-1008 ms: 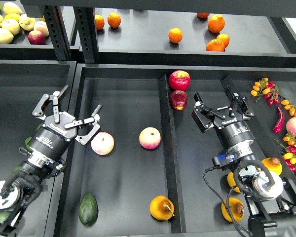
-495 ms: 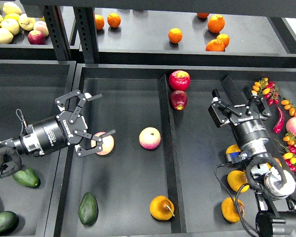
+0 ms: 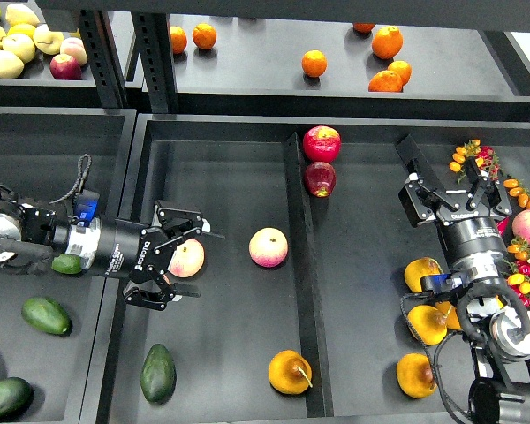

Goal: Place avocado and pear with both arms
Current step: 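Reach the left gripper toward the dark green avocado in the middle bin, then lower the left gripper over the avocado and close it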

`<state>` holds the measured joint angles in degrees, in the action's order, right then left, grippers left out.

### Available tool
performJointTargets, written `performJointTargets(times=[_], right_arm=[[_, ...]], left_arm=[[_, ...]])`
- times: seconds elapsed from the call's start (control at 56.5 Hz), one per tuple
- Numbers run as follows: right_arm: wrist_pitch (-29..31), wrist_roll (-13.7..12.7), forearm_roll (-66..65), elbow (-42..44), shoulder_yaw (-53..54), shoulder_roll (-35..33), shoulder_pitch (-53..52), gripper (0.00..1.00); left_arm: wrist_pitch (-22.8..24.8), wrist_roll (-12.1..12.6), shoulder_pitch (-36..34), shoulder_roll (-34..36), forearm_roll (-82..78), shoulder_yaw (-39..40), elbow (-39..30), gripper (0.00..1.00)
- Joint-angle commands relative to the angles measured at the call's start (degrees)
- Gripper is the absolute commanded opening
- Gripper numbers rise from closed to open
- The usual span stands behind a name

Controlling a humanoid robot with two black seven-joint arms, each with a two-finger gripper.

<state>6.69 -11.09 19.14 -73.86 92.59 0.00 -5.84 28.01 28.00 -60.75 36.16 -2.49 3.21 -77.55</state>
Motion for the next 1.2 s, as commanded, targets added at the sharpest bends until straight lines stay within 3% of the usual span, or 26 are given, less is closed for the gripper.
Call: performJointTargets(times=[0.0, 0.336, 0.566, 1.185], right_arm=[[-0.4, -0.1, 0.0, 0.0, 1.5, 0.0, -1.0, 1.00], [-4.1, 0.0, 0.0, 0.4, 4.2, 0.0, -5.7, 1.00], [-4.1, 0.0, 0.0, 0.6, 4.2, 0.0, -6.3, 1.00], [-4.1, 0.2, 0.1, 1.6, 4.2, 0.0, -6.6, 1.00]], left_arm=[[0.0, 0.0, -5.2, -0.7, -0.1, -9.6, 0.6, 0.99], [0.0, 0.0, -7.6, -8.7, -5.2, -18.6, 0.8, 0.99], [0.0, 0.0, -15.7, -15.3, -5.1, -28.7, 5.2, 0.99], [0.0, 0.0, -16.1, -27.3, -4.3, -37.0, 14.9, 0.99]])
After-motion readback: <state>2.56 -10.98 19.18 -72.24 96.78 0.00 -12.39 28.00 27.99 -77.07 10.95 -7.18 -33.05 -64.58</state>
